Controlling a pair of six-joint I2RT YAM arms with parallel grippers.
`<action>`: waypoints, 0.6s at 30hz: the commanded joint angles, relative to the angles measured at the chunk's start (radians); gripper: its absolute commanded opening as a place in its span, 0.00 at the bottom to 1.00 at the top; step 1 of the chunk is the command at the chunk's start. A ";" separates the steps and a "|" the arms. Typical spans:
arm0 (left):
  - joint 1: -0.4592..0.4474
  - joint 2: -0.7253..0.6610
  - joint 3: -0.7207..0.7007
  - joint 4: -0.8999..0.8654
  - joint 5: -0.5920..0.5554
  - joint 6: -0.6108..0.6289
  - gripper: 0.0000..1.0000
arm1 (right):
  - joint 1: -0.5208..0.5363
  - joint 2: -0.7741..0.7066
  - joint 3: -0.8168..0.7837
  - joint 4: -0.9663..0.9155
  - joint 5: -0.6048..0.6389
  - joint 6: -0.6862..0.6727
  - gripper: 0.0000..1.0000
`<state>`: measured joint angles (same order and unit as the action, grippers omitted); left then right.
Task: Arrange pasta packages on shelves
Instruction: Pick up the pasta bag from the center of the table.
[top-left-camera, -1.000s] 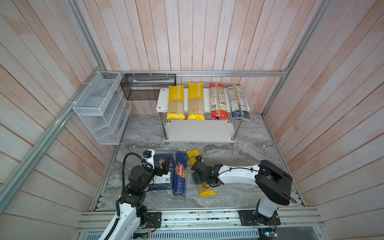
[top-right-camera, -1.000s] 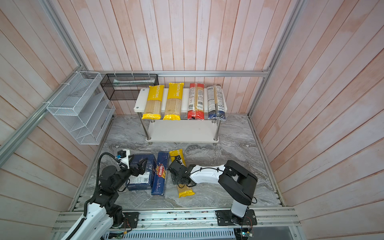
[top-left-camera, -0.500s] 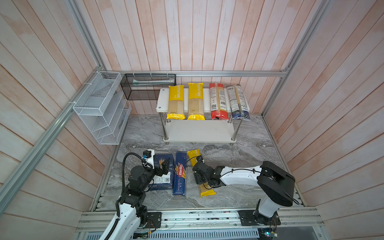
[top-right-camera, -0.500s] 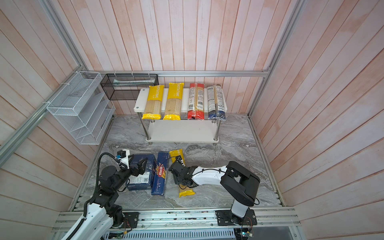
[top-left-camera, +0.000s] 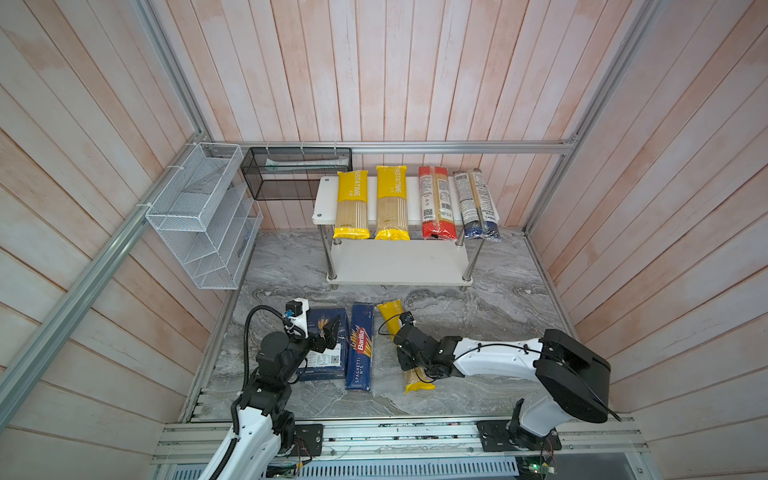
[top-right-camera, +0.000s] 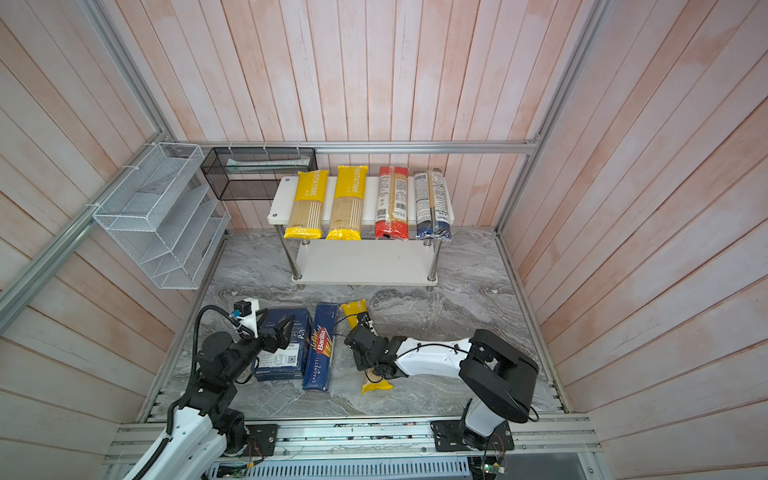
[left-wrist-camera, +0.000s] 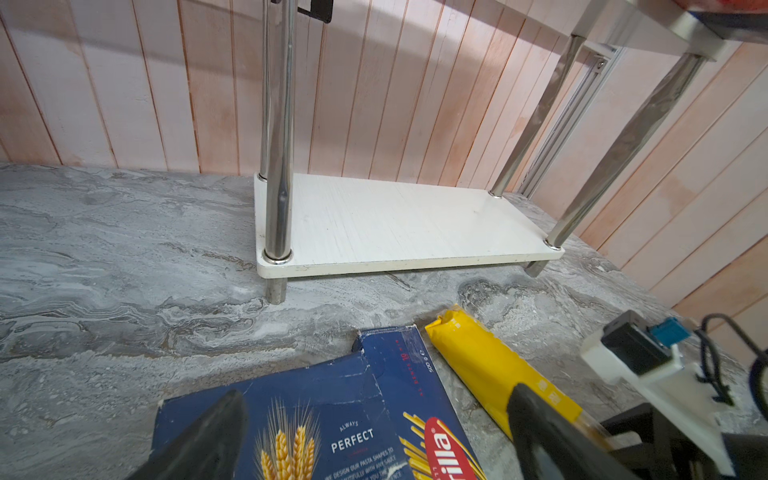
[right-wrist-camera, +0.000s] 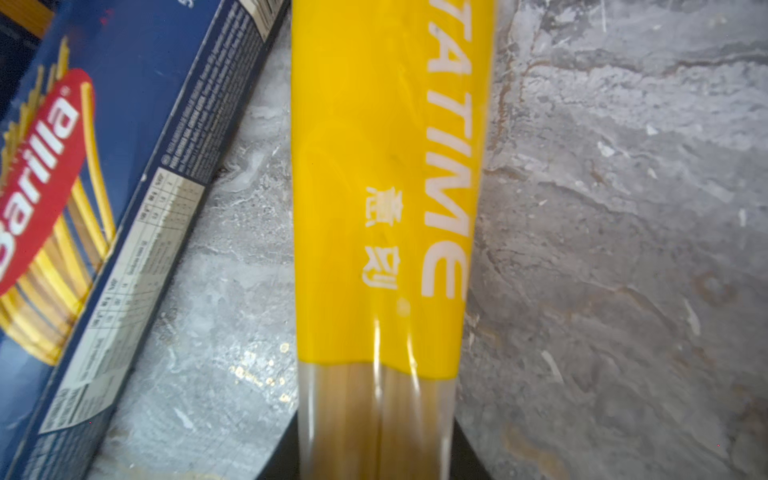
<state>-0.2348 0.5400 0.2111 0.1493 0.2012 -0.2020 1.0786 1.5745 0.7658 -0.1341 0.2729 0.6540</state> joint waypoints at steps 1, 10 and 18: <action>0.003 -0.008 0.001 0.012 -0.008 0.014 1.00 | 0.002 -0.049 -0.033 0.012 -0.013 0.012 0.28; 0.004 -0.012 0.001 0.011 -0.006 0.015 1.00 | 0.001 -0.150 -0.054 0.021 0.020 0.027 0.16; 0.003 -0.011 0.001 0.010 -0.007 0.013 1.00 | -0.014 -0.228 -0.090 0.080 0.010 0.043 0.09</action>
<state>-0.2348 0.5400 0.2111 0.1493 0.2012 -0.2020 1.0748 1.3975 0.6716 -0.1486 0.2600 0.6827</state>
